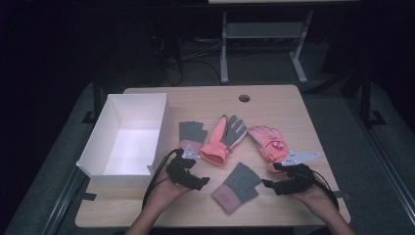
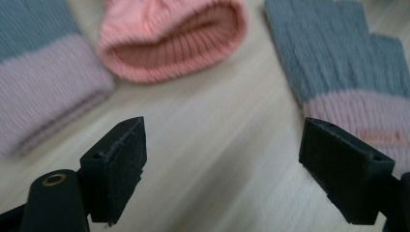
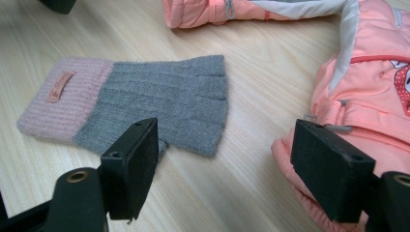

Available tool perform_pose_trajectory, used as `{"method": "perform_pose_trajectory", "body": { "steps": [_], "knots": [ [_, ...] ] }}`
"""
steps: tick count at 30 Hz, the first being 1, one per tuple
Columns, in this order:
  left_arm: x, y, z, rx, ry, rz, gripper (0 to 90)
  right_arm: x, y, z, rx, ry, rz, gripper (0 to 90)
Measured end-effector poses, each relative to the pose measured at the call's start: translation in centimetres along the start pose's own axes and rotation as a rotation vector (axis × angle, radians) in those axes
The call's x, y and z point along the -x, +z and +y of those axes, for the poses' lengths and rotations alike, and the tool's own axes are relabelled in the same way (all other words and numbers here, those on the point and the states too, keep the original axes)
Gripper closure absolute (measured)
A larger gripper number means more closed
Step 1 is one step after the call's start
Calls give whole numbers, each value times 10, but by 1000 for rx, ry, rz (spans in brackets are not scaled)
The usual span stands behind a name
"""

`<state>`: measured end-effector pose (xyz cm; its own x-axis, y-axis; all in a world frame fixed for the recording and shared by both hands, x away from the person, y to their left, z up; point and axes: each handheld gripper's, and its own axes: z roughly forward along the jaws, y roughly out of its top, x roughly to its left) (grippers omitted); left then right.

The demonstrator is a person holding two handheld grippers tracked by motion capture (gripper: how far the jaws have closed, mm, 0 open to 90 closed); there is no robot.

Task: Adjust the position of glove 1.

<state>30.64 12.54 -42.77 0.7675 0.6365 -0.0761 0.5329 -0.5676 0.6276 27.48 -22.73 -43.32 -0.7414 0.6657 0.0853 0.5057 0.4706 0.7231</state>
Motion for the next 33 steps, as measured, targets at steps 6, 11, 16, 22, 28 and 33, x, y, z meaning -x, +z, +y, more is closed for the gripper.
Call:
{"method": "perform_pose_trajectory", "body": {
  "steps": [6, 11, 16, 22, 28, 33],
  "knots": [
    [-6, -1, 18, 32, -40, 22, 171, 2, -1, -1, 2, 25, 1, 252],
    [-14, 1, 34, 34, -64, 51, 175, 4, -1, -2, 11, 26, 9, 255],
    [-27, 6, 51, 45, -102, 82, 192, 6, 0, -3, 5, 33, 14, 255],
    [-48, 16, 67, 23, -151, 181, 223, 7, -2, -3, 16, 39, 18, 256],
    [-74, 31, 75, -6, -205, 240, 265, 7, -1, -3, 12, 40, 22, 256],
    [-88, 43, 76, -24, -242, 275, 317, 8, -1, -4, 16, 33, 27, 256]
  ]
}}
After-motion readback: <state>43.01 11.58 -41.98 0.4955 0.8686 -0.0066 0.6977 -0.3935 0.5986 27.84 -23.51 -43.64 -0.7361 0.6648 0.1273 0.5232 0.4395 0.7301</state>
